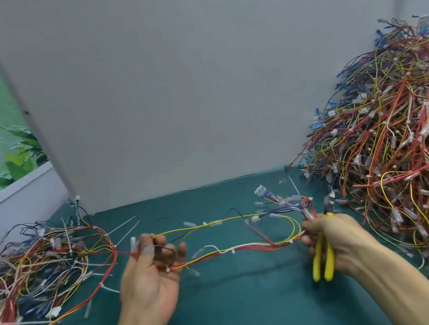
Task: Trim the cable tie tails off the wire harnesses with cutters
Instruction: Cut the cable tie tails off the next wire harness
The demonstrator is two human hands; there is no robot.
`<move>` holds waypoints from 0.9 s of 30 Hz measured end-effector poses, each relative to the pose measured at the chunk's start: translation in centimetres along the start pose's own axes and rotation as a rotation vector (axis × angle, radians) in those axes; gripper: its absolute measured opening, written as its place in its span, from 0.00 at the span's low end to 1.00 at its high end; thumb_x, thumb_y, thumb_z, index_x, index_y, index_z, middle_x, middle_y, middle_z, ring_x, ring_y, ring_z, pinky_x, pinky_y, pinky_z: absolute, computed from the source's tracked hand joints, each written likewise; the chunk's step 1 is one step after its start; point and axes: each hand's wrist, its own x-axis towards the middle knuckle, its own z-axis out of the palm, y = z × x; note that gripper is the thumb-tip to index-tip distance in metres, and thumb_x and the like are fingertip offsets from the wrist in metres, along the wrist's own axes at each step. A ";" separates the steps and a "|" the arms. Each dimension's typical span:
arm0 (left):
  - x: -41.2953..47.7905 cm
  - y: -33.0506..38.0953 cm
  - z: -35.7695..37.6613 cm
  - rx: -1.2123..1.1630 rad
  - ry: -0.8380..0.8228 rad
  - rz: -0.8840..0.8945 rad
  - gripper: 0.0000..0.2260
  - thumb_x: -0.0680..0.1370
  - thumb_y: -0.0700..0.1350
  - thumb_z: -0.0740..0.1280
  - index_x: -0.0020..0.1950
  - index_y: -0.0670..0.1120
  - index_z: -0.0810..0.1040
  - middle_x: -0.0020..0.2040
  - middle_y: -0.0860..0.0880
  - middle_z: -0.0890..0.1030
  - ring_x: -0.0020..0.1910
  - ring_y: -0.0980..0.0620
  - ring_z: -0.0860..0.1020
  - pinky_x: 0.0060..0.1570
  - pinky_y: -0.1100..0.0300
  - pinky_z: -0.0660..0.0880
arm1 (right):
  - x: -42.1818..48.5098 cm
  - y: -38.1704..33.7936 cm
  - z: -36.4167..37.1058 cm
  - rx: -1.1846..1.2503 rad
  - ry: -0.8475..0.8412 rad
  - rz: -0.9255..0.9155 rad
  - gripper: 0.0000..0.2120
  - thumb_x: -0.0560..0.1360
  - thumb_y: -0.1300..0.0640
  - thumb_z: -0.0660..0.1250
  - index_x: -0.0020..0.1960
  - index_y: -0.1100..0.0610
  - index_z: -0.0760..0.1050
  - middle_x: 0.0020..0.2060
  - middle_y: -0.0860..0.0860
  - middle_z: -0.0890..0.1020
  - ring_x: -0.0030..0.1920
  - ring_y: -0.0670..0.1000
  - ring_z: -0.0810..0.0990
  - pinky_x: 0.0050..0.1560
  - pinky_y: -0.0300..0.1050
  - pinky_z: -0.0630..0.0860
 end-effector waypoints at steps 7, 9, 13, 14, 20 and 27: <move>-1.2 -2.0 -1.1 0.941 -0.105 -0.201 0.03 0.77 0.38 0.68 0.44 0.39 0.80 0.36 0.44 0.84 0.18 0.56 0.62 0.22 0.62 0.71 | -0.9 0.4 0.5 -0.251 -0.147 -0.108 0.06 0.76 0.67 0.67 0.41 0.60 0.73 0.26 0.55 0.76 0.22 0.50 0.74 0.25 0.40 0.68; -1.3 -2.1 -1.0 1.014 -0.102 -0.156 0.03 0.78 0.37 0.66 0.46 0.41 0.79 0.35 0.44 0.84 0.17 0.57 0.64 0.22 0.62 0.71 | -1.0 0.3 0.6 -0.235 -0.151 -0.123 0.07 0.76 0.67 0.67 0.41 0.60 0.73 0.26 0.55 0.76 0.23 0.50 0.75 0.25 0.40 0.69; -1.8 -0.9 -1.0 0.905 -0.223 -0.265 0.04 0.79 0.36 0.64 0.46 0.37 0.77 0.34 0.42 0.82 0.15 0.57 0.66 0.21 0.63 0.70 | -1.1 0.4 0.8 -0.192 -0.170 -0.129 0.06 0.76 0.67 0.67 0.42 0.61 0.73 0.26 0.55 0.77 0.24 0.50 0.77 0.24 0.40 0.71; -2.0 -0.5 -0.8 0.752 -0.326 -0.346 0.05 0.78 0.37 0.64 0.45 0.36 0.78 0.33 0.41 0.81 0.15 0.56 0.65 0.22 0.62 0.71 | -1.1 0.4 0.8 -0.200 -0.170 -0.127 0.06 0.76 0.67 0.67 0.42 0.61 0.73 0.26 0.55 0.77 0.24 0.50 0.77 0.24 0.40 0.72; -1.2 0.2 -0.5 0.246 -0.256 -0.278 0.08 0.74 0.44 0.63 0.38 0.46 0.79 0.30 0.48 0.75 0.22 0.55 0.71 0.31 0.57 0.79 | -0.7 0.3 0.4 -0.217 -0.108 -0.095 0.05 0.78 0.69 0.63 0.44 0.63 0.72 0.29 0.58 0.76 0.22 0.50 0.77 0.23 0.39 0.71; 0.8 -0.3 -2.3 0.436 0.093 -0.232 0.10 0.76 0.28 0.63 0.48 0.43 0.73 0.40 0.46 0.77 0.36 0.50 0.76 0.35 0.55 0.77 | 0.0 0.3 0.2 -0.176 -0.009 -0.119 0.07 0.77 0.66 0.67 0.43 0.60 0.71 0.29 0.57 0.77 0.23 0.51 0.78 0.25 0.41 0.73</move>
